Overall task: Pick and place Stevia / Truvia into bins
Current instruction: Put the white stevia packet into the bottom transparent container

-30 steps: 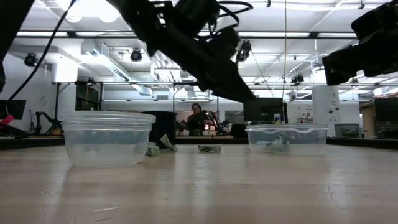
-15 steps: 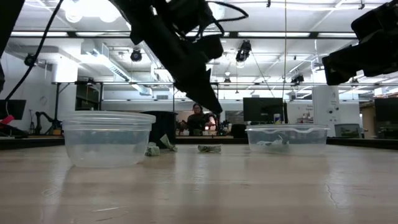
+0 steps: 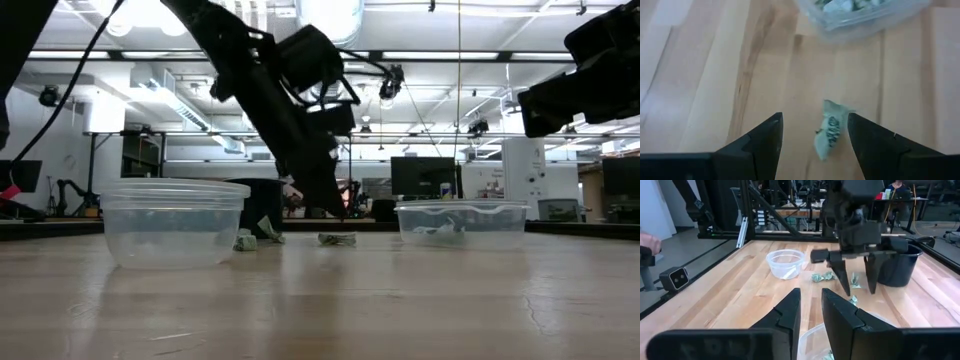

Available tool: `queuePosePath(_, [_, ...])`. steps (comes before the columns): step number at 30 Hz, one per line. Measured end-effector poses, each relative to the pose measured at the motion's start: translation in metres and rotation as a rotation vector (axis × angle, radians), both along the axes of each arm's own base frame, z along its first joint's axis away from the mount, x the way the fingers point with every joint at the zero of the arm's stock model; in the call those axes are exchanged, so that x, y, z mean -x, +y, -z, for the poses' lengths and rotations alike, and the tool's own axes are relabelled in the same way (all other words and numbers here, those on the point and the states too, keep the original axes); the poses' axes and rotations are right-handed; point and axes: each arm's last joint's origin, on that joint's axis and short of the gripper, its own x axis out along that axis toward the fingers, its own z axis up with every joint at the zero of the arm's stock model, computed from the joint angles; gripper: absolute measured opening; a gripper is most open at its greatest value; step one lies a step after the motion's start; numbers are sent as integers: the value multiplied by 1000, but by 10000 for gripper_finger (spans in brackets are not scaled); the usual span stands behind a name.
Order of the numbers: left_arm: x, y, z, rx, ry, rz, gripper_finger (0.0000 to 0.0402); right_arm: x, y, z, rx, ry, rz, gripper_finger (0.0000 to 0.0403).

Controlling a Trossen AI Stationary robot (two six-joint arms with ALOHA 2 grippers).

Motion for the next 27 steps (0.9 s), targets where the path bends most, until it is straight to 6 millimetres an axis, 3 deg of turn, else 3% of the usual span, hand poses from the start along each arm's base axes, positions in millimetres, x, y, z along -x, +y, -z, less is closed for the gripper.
queuePosePath(8, [-8,5,25,40,35,-16,206,0,0,0,-1,0,0,68])
queuePosePath(18, [-11,6,28,44,38,-24,198,0,0,0,-1,1,0,68])
queuePosePath(22, [-11,7,28,61,36,-33,156,0,0,0,-2,1,0,68])
queuePosePath(27, [-11,7,28,54,35,-40,54,0,0,0,-1,1,0,68])
